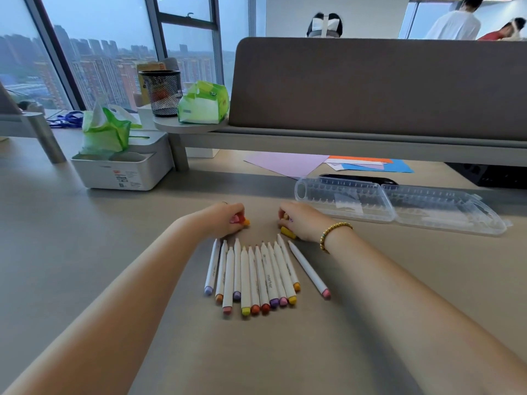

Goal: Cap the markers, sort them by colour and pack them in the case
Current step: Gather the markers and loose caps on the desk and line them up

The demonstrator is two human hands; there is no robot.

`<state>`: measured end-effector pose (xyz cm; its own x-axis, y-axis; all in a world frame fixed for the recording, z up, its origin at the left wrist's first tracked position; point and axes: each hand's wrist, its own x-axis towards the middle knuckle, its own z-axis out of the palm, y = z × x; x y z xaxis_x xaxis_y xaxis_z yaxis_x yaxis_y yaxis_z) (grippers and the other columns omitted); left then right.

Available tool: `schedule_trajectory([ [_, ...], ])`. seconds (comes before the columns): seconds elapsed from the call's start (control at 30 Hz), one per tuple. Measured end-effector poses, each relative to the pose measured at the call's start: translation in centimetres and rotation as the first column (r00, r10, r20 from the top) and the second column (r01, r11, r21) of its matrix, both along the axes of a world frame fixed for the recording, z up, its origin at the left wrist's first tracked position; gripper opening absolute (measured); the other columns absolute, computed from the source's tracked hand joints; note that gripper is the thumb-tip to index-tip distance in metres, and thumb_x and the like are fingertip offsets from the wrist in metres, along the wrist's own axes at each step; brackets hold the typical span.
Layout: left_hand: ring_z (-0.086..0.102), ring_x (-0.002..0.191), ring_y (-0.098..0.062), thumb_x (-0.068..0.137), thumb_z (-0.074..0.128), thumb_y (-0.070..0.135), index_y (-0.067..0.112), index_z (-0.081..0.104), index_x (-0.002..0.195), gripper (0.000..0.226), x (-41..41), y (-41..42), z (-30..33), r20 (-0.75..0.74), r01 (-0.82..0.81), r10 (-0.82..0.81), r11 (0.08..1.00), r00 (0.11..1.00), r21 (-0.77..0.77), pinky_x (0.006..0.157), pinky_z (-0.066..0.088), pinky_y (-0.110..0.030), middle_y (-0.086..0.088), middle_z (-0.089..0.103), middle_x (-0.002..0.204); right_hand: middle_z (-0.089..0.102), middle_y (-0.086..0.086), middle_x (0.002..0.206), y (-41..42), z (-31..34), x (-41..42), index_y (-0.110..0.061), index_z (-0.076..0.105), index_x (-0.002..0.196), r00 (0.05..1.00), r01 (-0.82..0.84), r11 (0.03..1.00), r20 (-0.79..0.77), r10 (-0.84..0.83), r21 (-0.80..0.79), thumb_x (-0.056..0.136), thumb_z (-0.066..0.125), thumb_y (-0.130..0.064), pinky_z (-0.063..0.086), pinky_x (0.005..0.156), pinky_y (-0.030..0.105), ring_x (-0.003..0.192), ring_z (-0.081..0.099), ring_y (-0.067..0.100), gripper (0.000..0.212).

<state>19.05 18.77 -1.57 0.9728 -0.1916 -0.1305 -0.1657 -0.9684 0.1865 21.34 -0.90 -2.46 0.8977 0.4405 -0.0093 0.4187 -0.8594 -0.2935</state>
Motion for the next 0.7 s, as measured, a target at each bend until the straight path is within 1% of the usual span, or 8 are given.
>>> schedule_trajectory([
  [0.17,0.05,0.092,-0.012,0.093,0.054,0.027,0.017,0.041,0.128,0.038,-0.2,0.1,-0.8,0.056,0.005,0.004,0.985,0.998,-0.171,0.081,0.04,-0.022,-0.003,0.055,0.112,0.057,0.008,0.116,1.4,0.0,0.9,-0.014,0.051,0.115,0.996,0.008,0.988,-0.091,0.006,0.151,0.093,0.055,-0.026,0.039,0.079,0.026,0.094,0.05,0.017,0.025],
  [0.27,0.048,0.094,-0.012,0.091,0.057,0.028,0.017,0.048,0.122,0.034,-0.2,0.4,-1.2,0.065,0.007,0.009,0.968,0.998,-0.251,0.082,0.04,-0.022,-0.002,0.053,0.111,0.056,0.007,0.119,1.7,0.0,1.2,-0.013,0.05,0.117,0.986,0.022,0.966,-0.167,0.022,0.258,0.093,0.055,-0.03,0.042,0.084,0.026,0.102,0.052,0.017,0.029],
  [0.37,0.045,0.097,-0.014,0.089,0.061,0.029,0.017,0.053,0.118,0.033,-0.1,0.7,-1.4,0.093,0.033,-0.008,0.962,0.996,-0.273,0.084,0.04,-0.025,-0.002,0.053,0.109,0.058,0.007,0.117,2.1,0.0,1.0,-0.011,0.051,0.118,0.971,0.027,0.93,-0.231,0.062,0.366,0.094,0.053,-0.03,0.045,0.088,0.028,0.102,0.054,0.017,0.03],
  [0.43,0.048,0.094,-0.011,0.088,0.061,0.027,0.017,0.052,0.119,0.034,-0.2,0.5,-1.4,0.063,0.029,-0.008,0.936,0.998,-0.351,0.081,0.041,-0.021,0.002,0.053,0.105,0.058,0.008,0.115,2.3,-0.1,0.9,-0.01,0.052,0.117,0.962,0.055,0.899,-0.264,0.069,0.435,0.096,0.049,-0.031,0.044,0.089,0.029,0.101,0.053,0.018,0.03],
  [0.5,0.052,0.087,-0.004,0.091,0.059,0.024,0.015,0.051,0.12,0.032,-0.4,0.0,-1.1,-0.012,-0.005,-0.001,0.885,1.0,-0.466,0.072,0.043,-0.012,0.006,0.055,0.1,0.059,0.009,0.115,2.4,-0.2,0.9,-0.011,0.054,0.111,0.945,0.129,0.821,-0.321,0.069,0.556,0.098,0.044,-0.029,0.044,0.097,0.036,0.109,0.054,0.023,0.024],
  [0.57,0.056,0.087,-0.005,0.094,0.052,0.024,0.014,0.05,0.121,0.029,-0.5,-0.4,-0.9,-0.069,-0.054,0.02,0.842,0.997,-0.537,0.065,0.048,-0.012,0.004,0.057,0.103,0.059,0.01,0.116,2.1,-0.4,1.0,-0.01,0.054,0.106,0.922,0.223,0.711,-0.381,0.069,0.667,0.101,0.037,-0.023,0.044,0.101,0.039,0.115,0.054,0.025,0.022],
  [0.63,0.057,0.089,-0.007,0.098,0.044,0.025,0.012,0.049,0.124,0.03,-0.5,-0.4,-0.7,-0.115,-0.121,0.064,0.781,0.991,-0.613,0.063,0.052,-0.012,-0.002,0.056,0.111,0.06,0.012,0.118,1.4,-0.4,1.0,-0.008,0.055,0.105,0.908,0.287,0.621,-0.413,0.066,0.729,0.102,0.031,-0.021,0.045,0.101,0.038,0.117,0.054,0.026,0.028],
  [0.7,0.057,0.083,-0.005,0.101,0.035,0.025,0.009,0.047,0.129,0.035,-0.7,-0.3,-0.5,-0.171,-0.184,0.091,0.72,0.981,-0.669,0.06,0.05,-0.007,-0.003,0.055,0.113,0.06,0.011,0.121,0.6,-0.5,0.8,-0.007,0.056,0.11,0.907,0.305,0.603,-0.418,0.052,0.737,0.103,0.028,-0.023,0.045,0.101,0.037,0.117,0.055,0.026,0.033],
])
